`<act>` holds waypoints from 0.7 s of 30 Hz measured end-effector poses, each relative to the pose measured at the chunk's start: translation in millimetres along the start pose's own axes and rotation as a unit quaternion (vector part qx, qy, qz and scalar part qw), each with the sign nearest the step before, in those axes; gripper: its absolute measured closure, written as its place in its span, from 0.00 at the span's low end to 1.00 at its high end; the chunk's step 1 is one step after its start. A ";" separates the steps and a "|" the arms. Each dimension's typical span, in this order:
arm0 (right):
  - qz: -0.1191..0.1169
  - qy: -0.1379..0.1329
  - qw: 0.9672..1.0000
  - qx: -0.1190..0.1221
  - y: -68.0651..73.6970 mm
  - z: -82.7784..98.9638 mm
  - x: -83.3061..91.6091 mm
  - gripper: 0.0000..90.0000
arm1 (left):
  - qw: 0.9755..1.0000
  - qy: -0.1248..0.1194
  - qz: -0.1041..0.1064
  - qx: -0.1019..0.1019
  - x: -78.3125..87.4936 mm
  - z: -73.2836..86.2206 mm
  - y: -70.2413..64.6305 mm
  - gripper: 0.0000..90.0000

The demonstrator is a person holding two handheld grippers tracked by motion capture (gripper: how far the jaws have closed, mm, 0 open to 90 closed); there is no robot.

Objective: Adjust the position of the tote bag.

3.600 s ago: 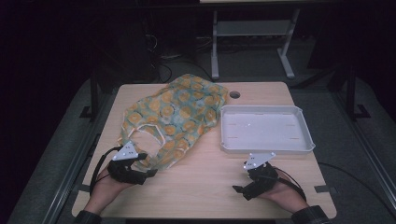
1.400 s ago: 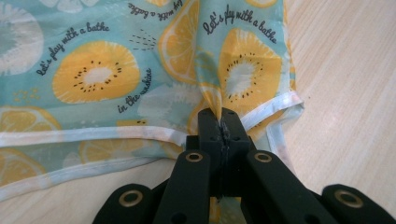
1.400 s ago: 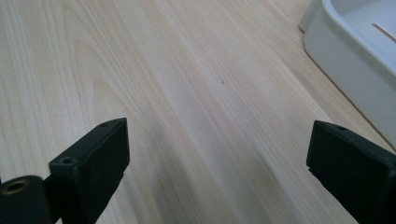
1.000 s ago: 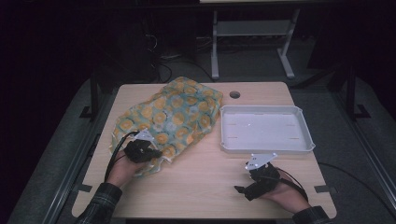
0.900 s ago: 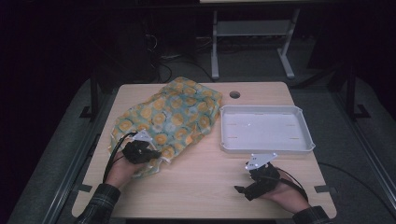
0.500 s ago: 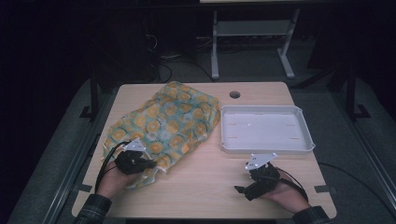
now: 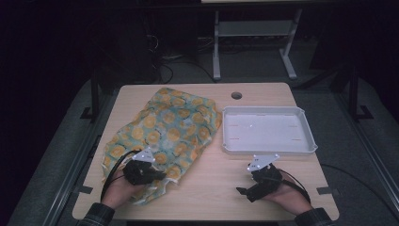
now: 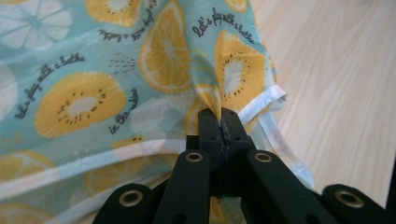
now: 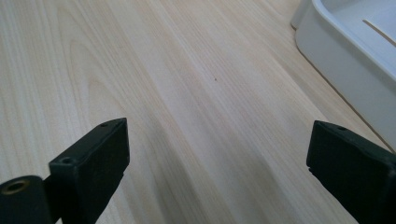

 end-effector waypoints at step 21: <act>0.000 0.000 1.000 -0.001 0.0 -0.3 -0.1 0.06 | 0.997 0.013 0.047 -0.058 -40.5 -39.3 -46.6 0.99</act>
Point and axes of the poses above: each handheld gripper's, and its own axes: x roughly backward along the jaws, z roughly out of its underside, y roughly to its left, the point moved 6 cm from there along -x, roughly forward along the jaws, and after that the axes turned 5 degrees about -z, right-handed, at the moved point
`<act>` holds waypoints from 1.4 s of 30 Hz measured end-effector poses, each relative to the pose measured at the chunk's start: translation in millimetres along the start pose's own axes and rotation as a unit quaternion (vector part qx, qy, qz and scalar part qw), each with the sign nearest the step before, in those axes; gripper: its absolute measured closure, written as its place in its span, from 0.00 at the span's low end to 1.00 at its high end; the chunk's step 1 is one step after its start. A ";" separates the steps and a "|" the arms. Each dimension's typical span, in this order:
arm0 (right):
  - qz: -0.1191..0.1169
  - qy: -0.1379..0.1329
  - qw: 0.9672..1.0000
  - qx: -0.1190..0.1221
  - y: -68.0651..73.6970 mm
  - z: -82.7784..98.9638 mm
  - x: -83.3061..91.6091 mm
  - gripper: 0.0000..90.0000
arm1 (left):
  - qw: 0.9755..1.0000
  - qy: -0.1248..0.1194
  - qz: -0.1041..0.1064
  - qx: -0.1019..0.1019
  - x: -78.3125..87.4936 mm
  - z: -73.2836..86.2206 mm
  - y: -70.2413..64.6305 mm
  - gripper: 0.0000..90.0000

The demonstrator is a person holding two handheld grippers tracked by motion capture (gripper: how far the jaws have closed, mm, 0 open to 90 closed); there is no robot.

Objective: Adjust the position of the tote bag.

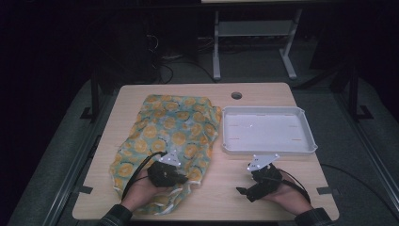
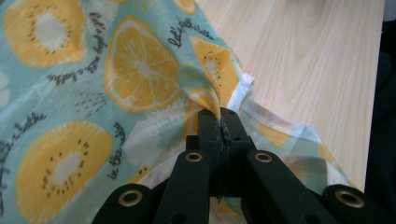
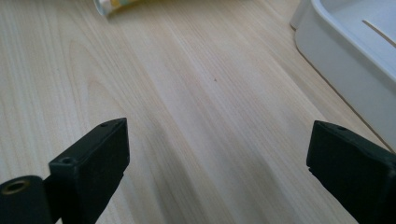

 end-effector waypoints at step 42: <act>-0.002 -0.003 1.000 0.003 1.5 -1.1 0.9 0.06 | 0.992 -0.046 -0.106 0.053 82.4 34.9 46.6 0.58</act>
Point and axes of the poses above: each handheld gripper's, and its own axes: x roughly backward along the jaws, z roughly out of its underside, y roughly to its left, the point moved 6 cm from there along -x, roughly forward along the jaws, and after that the axes turned 5 degrees about -z, right-handed, at the moved point
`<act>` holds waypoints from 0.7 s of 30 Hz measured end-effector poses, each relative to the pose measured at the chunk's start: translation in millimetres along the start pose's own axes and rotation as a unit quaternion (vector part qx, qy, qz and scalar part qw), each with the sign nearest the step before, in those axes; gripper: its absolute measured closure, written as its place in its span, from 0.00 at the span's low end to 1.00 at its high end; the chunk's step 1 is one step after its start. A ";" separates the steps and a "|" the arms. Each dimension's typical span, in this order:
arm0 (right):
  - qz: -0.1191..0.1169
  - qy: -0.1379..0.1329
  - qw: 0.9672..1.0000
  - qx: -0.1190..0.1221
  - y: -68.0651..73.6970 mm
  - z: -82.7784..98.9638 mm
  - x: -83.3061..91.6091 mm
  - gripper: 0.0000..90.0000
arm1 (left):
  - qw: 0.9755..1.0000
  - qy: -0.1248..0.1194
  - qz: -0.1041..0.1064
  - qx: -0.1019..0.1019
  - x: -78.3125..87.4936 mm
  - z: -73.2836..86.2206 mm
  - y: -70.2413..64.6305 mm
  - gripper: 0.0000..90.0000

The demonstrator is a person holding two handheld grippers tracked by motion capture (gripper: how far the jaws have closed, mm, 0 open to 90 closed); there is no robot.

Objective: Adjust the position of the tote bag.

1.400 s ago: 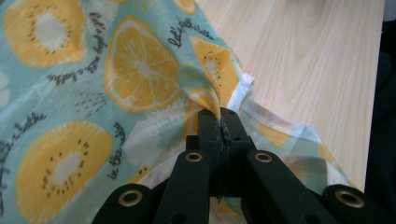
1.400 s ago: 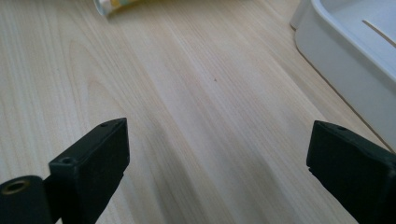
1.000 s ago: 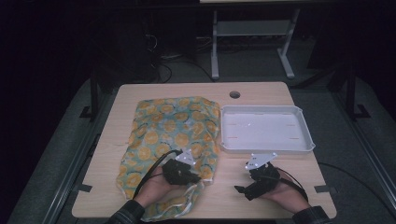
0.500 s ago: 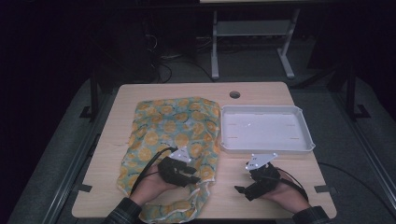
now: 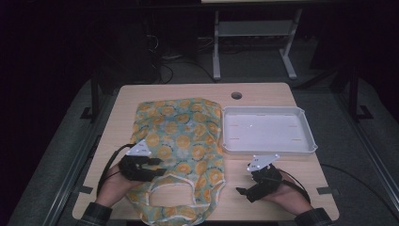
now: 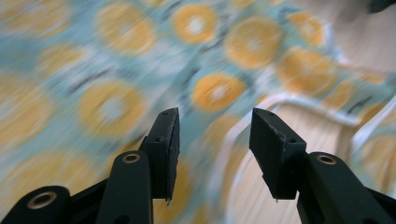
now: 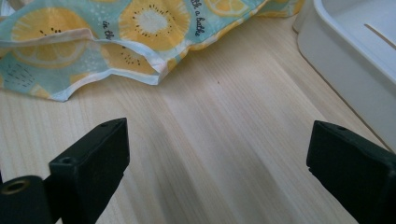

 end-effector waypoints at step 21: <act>-0.009 0.007 1.000 0.007 1.2 -3.5 -5.1 0.06 | 0.991 0.080 -0.073 0.082 27.3 98.2 41.4 0.45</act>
Point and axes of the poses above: each handheld gripper's, and its own axes: x roughly backward along the jaws, z roughly out of its underside, y roughly to its left, the point moved 6 cm from there along -x, roughly forward along the jaws, and after that the axes turned 5 degrees about -z, right-handed, at the moved point
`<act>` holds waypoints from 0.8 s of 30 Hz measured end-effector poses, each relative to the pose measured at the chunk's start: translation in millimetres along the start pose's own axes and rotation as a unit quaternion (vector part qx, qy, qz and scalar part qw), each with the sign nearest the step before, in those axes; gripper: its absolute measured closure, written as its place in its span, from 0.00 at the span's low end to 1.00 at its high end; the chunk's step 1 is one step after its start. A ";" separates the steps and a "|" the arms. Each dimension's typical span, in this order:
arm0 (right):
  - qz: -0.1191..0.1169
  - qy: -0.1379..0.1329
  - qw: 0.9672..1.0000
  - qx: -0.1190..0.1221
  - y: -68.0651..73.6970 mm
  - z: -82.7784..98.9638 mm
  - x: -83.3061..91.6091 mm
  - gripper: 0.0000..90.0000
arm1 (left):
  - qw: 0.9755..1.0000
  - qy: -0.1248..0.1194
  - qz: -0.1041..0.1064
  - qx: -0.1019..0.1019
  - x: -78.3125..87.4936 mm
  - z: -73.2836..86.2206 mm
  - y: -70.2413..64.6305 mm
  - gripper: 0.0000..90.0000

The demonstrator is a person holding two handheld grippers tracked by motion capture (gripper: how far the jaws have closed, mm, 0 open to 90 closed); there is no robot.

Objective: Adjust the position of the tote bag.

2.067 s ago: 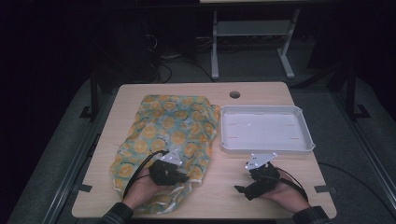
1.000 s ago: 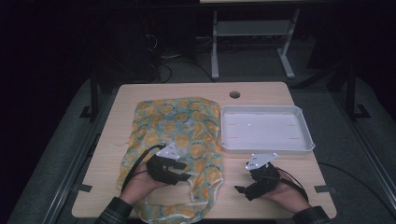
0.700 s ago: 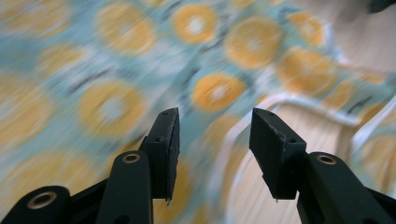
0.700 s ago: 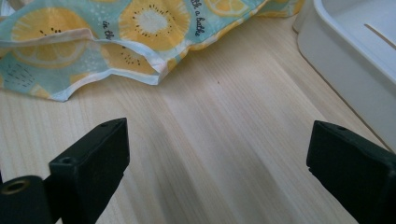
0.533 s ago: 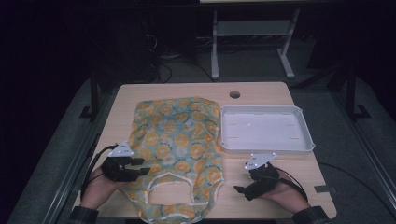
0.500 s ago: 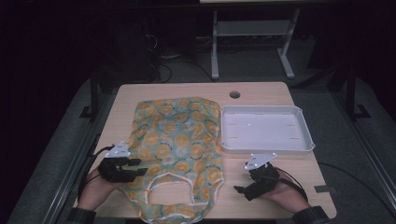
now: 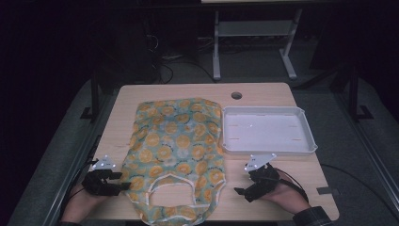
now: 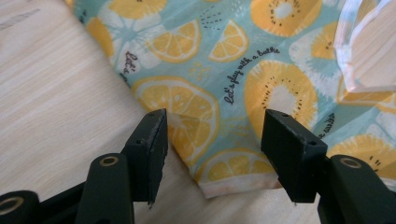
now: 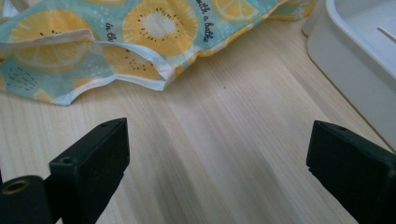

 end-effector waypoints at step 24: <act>-0.031 -0.015 0.999 0.022 6.8 -21.4 -6.1 0.21 | 0.997 0.016 0.054 -0.048 -6.6 -8.1 -39.0 0.94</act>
Point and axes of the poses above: each handheld gripper's, and its own axes: x roughly backward along the jaws, z roughly out of its underside, y roughly to its left, the point moved 6 cm from there along -x, roughly forward along the jaws, and after that the axes turned 5 degrees about -z, right-handed, at the moved point
